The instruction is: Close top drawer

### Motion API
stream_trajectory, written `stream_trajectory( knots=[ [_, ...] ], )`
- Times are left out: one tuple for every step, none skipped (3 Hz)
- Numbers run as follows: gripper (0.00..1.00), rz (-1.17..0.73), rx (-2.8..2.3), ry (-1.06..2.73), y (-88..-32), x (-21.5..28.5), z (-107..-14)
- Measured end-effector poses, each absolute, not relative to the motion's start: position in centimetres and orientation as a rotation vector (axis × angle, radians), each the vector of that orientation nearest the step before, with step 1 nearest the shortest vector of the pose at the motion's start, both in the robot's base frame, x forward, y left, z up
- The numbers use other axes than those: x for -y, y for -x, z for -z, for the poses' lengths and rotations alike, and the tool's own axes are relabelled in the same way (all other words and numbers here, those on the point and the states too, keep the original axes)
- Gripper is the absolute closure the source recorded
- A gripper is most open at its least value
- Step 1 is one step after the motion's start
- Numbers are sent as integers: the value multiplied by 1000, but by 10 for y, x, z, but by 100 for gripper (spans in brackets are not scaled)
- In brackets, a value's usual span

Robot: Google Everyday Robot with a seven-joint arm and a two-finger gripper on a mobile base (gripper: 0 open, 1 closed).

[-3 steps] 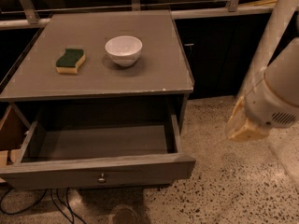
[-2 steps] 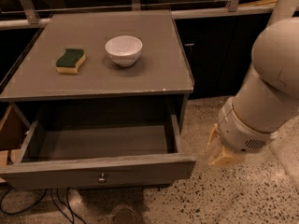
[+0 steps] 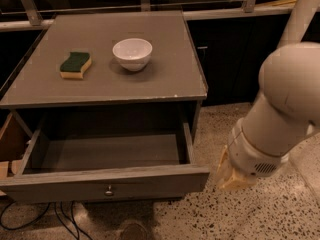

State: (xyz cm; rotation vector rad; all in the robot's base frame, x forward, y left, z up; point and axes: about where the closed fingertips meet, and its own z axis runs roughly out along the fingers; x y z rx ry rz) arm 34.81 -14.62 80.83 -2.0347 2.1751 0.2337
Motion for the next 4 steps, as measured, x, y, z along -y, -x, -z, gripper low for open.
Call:
stream_trajectory(
  knots=[
    [100,-244,-2230,2018,-342,140,-767],
    [100,-227,-2254,2014,-350,135,-731],
    [100,-237,-2275,2002,-357,132,-697],
    [100,-249,-2278,2004,-367,127,-665]
  ],
)
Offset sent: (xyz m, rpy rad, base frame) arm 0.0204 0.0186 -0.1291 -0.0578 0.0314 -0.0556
